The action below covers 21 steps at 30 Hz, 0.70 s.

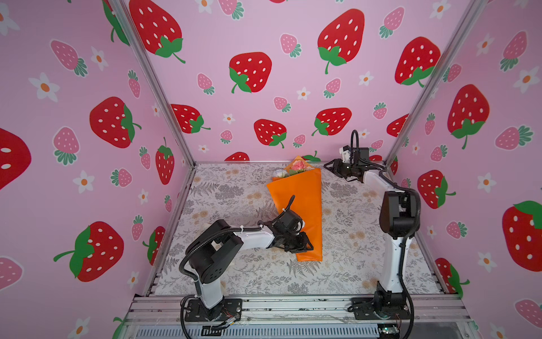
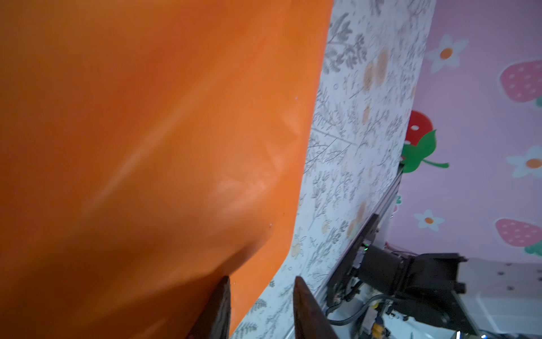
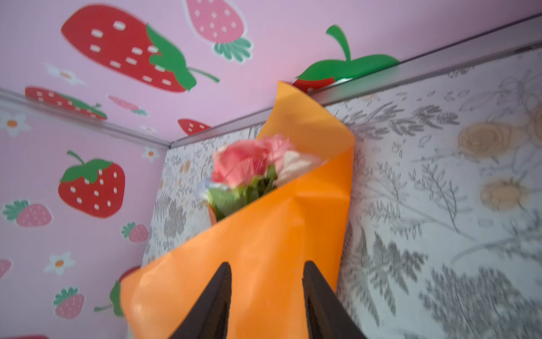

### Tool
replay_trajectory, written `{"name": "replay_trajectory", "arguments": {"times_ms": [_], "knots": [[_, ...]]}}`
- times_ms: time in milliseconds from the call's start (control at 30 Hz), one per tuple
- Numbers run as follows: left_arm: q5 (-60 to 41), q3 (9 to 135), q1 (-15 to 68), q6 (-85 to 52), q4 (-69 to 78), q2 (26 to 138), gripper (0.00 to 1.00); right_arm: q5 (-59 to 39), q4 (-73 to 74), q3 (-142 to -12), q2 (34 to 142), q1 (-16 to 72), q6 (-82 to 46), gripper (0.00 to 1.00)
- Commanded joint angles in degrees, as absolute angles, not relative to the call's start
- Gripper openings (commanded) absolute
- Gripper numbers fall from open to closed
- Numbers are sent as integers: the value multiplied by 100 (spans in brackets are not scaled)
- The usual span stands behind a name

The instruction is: Tie the bouquet of fake flowers

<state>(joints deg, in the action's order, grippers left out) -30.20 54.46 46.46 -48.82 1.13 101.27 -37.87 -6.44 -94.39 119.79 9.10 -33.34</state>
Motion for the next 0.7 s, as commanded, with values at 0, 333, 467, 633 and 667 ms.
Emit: {"name": "replay_trajectory", "arguments": {"times_ms": [0, 333, 467, 633, 667], "knots": [[-2816, 5877, 4455, -4681, -210, 9705, 50, -3884, -258, -8066, 11267, 897, -3064, 47], [-2680, 5493, 3164, -5077, -146, 9632, 64, -3953, 119, -5495, 10078, 1148, -2970, 51], [-2826, 5465, 3097, -5251, 91, 9942, 65, -4053, 430, -5026, 9972, 1371, -3120, 51], [-2591, 5269, 3035, -5432, 213, 10061, 65, -4194, 706, -4749, 10069, 1615, -3302, 51], [-2588, 5256, 3024, -5423, 218, 10091, 65, -4200, 769, -4713, 10089, 1667, -3341, 51]]}}
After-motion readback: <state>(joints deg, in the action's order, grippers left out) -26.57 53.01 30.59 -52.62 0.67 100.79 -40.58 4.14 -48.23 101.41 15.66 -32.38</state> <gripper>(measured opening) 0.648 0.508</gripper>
